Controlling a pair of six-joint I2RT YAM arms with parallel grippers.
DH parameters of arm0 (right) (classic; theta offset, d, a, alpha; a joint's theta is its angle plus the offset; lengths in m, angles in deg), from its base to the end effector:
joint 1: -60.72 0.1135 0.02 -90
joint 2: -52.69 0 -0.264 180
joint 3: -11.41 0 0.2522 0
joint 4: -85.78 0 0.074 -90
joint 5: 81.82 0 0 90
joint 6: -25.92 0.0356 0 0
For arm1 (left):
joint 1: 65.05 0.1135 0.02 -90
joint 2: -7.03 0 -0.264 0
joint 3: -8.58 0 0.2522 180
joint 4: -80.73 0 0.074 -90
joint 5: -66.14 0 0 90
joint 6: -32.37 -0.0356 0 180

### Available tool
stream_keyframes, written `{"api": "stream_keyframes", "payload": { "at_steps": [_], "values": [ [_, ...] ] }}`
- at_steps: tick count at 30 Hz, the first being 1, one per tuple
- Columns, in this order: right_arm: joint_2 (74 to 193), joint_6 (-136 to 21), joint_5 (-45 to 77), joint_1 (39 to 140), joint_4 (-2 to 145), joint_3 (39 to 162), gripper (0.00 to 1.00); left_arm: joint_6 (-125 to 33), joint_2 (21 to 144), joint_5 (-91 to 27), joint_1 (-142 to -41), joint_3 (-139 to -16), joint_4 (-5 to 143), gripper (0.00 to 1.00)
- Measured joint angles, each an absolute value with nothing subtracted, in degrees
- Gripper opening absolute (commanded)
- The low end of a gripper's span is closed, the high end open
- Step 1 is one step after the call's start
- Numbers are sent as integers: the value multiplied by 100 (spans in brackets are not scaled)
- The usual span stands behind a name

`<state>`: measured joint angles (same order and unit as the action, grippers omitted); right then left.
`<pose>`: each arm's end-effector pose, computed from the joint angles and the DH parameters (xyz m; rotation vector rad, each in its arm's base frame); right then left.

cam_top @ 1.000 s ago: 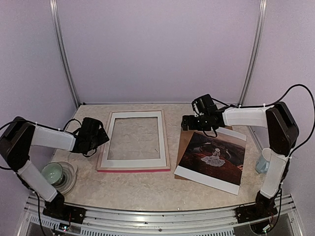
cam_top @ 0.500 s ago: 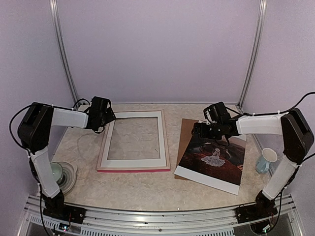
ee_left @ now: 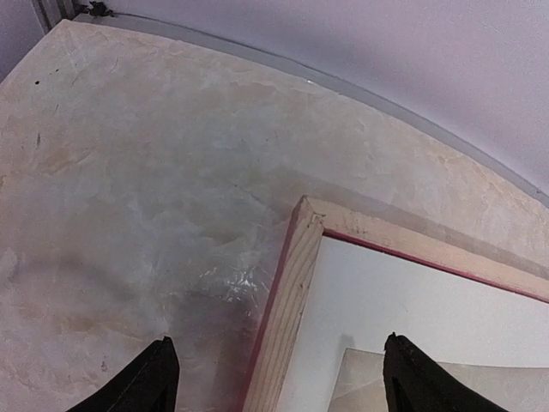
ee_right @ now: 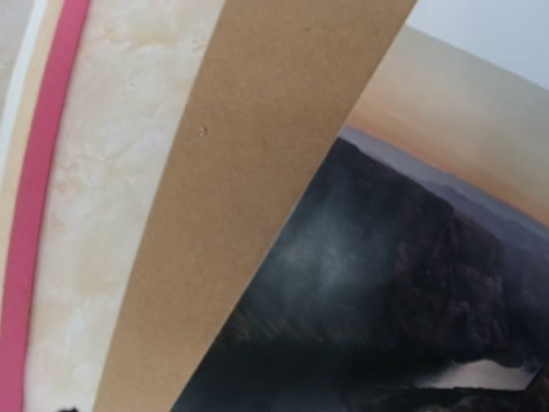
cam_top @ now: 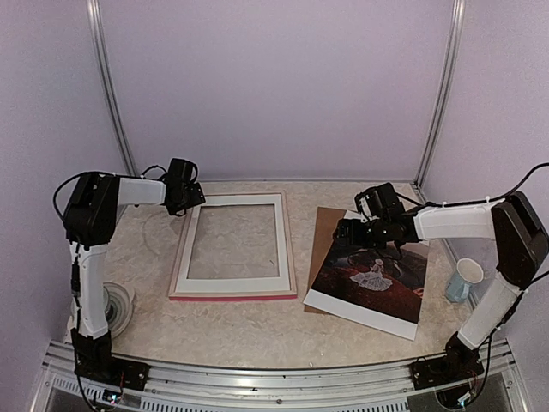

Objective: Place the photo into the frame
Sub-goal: Pick up the photo from the backboard.

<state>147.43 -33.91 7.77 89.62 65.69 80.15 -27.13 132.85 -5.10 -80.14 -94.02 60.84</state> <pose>0.3017 0.1663 0.1871 0.0304 2.4293 0.4752 0.4712 -0.1152 0.1545 -0.4653 2.2267 -0.0357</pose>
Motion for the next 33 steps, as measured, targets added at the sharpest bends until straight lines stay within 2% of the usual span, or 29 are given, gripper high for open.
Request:
{"api": "stream_keyframes", "payload": {
  "at_steps": [5,18,26,33],
  "values": [
    [14594,-3373,797,8962,6593,8006,99,-2851,13672,-591,-7986,-9848,5885,81],
    [14553,-3286,1011,8962,6659,7989,99,-2940,13915,-411,-7992,-9894,5678,82],
    [14277,-3128,965,8960,6657,7735,99,-2923,13880,-396,-7992,-9852,5708,88],
    [13539,-2722,1048,8720,6790,6920,99,-2919,13395,-396,-8051,-9765,5713,94]
  ]
}}
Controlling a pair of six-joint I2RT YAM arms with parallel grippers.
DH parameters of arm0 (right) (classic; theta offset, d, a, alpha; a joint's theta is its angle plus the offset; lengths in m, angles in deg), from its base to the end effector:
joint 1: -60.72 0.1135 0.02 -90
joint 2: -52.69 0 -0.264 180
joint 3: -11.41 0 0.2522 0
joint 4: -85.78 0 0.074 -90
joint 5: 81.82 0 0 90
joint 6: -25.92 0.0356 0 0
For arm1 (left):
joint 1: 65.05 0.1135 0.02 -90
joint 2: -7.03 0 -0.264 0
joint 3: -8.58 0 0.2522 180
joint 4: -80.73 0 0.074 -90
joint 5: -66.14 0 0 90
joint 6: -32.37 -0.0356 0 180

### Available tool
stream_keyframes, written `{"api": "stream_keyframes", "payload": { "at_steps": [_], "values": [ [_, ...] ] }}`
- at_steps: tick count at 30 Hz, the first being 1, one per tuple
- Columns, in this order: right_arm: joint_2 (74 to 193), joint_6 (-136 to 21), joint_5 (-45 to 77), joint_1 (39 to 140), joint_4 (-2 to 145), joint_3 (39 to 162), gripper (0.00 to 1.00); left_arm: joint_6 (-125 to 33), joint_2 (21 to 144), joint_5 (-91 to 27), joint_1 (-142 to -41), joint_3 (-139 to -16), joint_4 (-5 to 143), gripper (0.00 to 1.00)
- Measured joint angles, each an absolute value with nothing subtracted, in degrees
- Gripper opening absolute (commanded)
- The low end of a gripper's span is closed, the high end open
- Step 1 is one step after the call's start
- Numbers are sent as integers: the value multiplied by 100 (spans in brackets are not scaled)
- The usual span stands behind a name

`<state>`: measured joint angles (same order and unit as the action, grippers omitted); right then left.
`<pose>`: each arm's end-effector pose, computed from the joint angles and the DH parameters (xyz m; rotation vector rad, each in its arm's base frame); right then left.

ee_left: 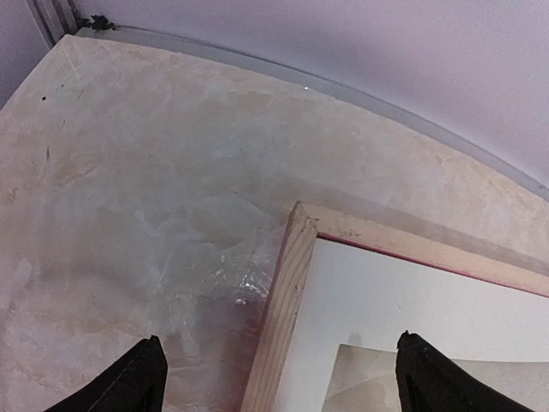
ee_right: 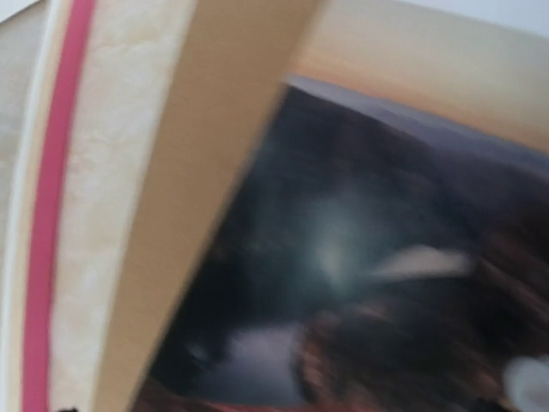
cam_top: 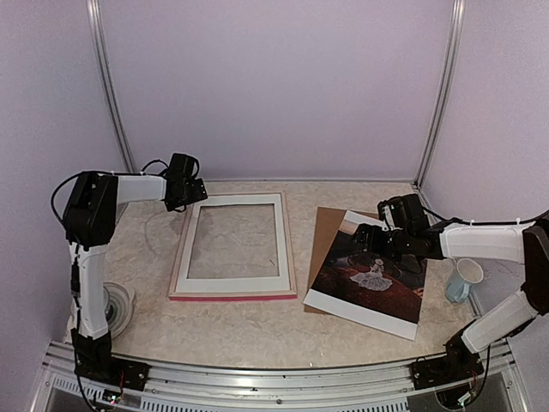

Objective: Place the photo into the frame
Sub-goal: Pick up the photo from the backboard.

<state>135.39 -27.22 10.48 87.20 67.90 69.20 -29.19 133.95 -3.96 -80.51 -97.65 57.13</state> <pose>0.2640 0.1331 0.1947 0.1957 2.3870 0.5904 0.4769 -0.1193 0.1604 -0.4254 2.2472 0.0118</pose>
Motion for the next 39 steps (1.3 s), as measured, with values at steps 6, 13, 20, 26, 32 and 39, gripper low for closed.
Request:
{"api": "stream_keyframes", "payload": {
  "at_steps": [6,13,20,26,32,39],
  "values": [
    [12712,-2335,1147,8197,6873,6046,99,-2943,12566,-394,-8440,-9472,5782,98],
    [11845,-1911,1324,7373,6882,5375,99,-2967,11740,-534,-9651,-8790,5911,99],
    [11639,-1756,1623,6726,6775,5171,99,-2982,11604,-881,-10949,-8220,5922,99],
    [11560,-1636,1591,6696,6440,5167,99,-3013,11519,-1080,-11690,-7905,5874,99],
    [11523,-1417,1260,6670,6053,5167,99,-3093,11596,-1133,-12079,-8119,5852,99],
    [11501,-1139,653,6663,5474,5241,99,-3098,11969,-1144,-12409,-8539,5855,99]
  ]
}}
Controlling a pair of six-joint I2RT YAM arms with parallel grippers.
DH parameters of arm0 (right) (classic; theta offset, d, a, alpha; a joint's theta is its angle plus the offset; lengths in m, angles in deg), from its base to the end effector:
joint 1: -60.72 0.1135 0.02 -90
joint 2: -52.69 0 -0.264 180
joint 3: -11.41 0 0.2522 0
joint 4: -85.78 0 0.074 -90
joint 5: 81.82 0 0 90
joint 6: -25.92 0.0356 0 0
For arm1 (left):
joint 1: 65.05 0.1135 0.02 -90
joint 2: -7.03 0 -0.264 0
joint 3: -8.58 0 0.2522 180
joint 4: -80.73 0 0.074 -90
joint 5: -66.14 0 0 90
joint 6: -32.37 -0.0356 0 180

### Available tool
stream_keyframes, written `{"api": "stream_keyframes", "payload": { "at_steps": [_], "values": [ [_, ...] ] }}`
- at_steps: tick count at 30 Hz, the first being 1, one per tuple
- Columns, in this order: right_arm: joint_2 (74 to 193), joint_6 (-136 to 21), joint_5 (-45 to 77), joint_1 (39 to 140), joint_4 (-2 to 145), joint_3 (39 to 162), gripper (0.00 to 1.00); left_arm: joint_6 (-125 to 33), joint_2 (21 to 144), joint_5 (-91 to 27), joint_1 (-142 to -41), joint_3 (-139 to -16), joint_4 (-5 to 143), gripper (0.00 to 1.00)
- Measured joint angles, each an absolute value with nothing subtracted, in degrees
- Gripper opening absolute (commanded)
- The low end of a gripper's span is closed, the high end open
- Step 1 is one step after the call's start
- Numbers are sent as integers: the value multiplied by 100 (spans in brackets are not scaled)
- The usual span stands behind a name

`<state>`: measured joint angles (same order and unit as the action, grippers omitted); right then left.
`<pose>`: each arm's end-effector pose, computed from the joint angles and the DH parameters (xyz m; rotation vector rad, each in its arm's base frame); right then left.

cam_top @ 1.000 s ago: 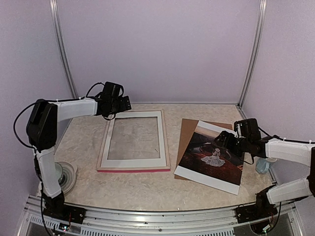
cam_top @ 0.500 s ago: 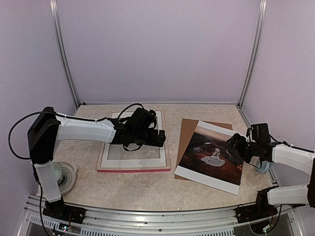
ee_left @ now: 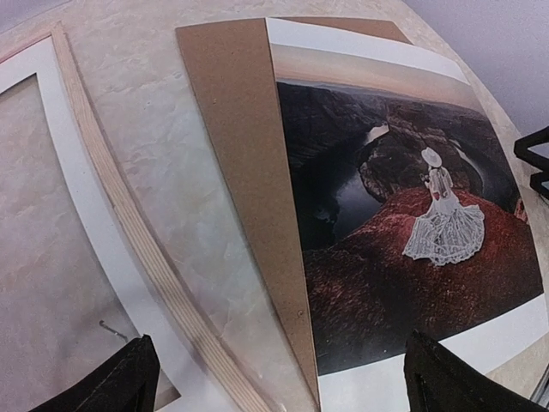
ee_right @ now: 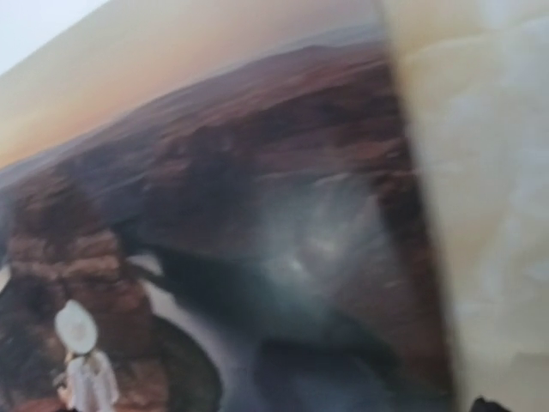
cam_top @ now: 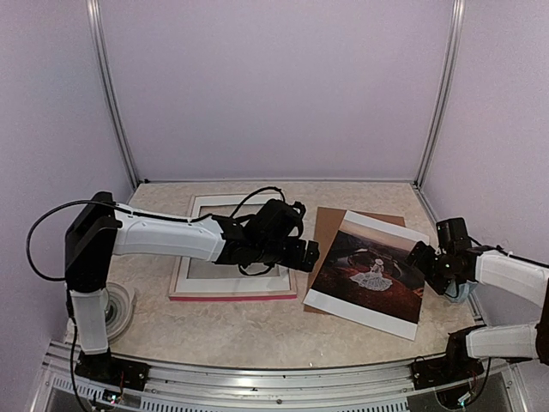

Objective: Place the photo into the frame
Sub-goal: Pick up the photo from the backboard.

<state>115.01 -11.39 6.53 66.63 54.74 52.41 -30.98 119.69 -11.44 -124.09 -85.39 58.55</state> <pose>0.1983 0.0195 0.1688 1.0148 2.3149 0.3898 0.2344 -0.3758 0.2051 0.5362 2.2600 -0.5360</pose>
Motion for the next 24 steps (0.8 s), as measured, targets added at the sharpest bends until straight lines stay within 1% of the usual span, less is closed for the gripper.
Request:
{"api": "stream_keyframes", "payload": {
  "at_steps": [6,11,18,24],
  "values": [
    [11545,-971,373,6654,5234,5283,99,-3100,12601,-1133,-12608,-9173,5791,99],
    [11871,-934,275,6654,5214,5355,99,-3120,13165,-984,-12748,-9708,5629,99],
    [12409,-999,277,6650,5439,5451,99,-3137,13495,-862,-12788,-9833,5442,99],
    [12476,-1030,461,6648,5763,5451,99,-3144,13515,-835,-12790,-9846,5424,99]
  ]
}}
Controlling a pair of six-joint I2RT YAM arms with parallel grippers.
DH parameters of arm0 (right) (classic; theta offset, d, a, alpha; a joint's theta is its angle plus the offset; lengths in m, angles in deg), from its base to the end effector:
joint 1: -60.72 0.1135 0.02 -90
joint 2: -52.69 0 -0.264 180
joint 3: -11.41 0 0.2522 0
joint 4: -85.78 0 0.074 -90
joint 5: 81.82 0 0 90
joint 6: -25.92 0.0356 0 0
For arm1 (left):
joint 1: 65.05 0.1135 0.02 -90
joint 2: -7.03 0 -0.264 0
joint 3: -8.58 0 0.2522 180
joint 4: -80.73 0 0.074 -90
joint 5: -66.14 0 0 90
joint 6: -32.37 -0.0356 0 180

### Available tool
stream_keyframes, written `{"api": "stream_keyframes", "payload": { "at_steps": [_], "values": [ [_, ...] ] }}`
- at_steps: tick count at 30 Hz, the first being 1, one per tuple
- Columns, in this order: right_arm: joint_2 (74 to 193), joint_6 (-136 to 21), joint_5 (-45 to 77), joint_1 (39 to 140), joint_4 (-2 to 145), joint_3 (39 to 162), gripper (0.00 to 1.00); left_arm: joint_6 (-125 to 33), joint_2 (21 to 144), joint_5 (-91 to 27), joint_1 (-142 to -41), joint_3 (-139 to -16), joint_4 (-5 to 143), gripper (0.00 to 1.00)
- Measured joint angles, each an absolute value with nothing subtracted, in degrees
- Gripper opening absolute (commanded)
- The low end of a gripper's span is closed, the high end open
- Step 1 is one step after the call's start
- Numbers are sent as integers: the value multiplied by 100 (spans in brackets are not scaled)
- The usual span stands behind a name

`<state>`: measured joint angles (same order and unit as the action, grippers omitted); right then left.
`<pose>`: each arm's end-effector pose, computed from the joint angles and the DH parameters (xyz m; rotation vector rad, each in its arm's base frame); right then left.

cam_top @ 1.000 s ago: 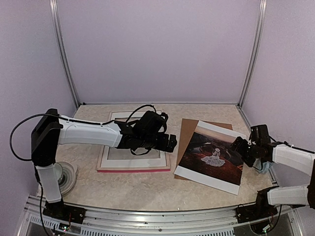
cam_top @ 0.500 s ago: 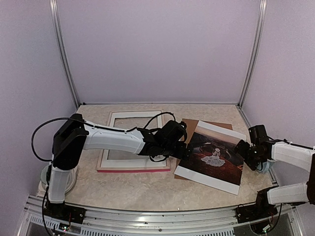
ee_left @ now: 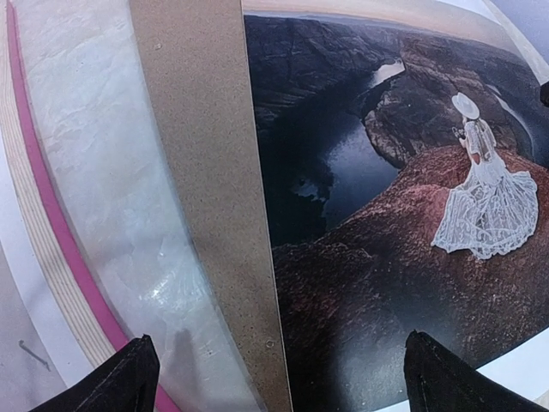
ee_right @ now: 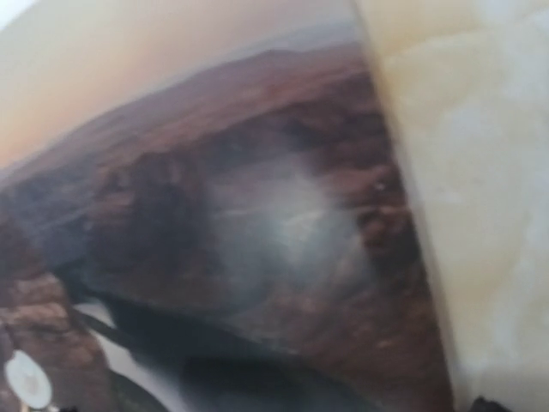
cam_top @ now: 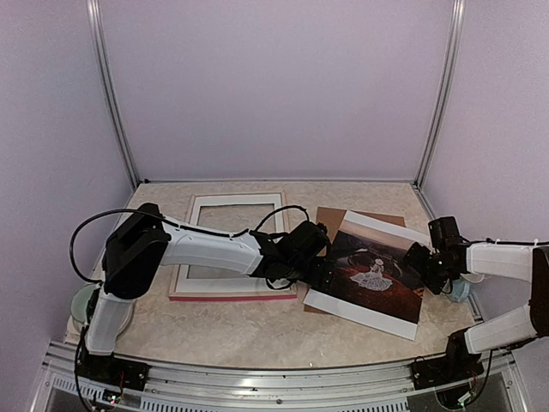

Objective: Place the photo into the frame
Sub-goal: Pick up the photo from the backboard.

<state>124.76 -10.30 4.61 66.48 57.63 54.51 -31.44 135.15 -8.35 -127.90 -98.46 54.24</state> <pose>0.2179 0.0198 0.1505 1.0782 2.3619 0.3101 0.2327 -0.4329 0.1505 0.6343 2.3179 -0.4201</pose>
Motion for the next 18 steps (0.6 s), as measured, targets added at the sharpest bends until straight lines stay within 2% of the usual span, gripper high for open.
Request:
{"api": "stream_keyframes", "payload": {
  "at_steps": [18],
  "values": [
    [12428,-1041,697,6648,6099,5403,99,-3297,14033,-706,-12809,-10346,5092,94]
  ]
}}
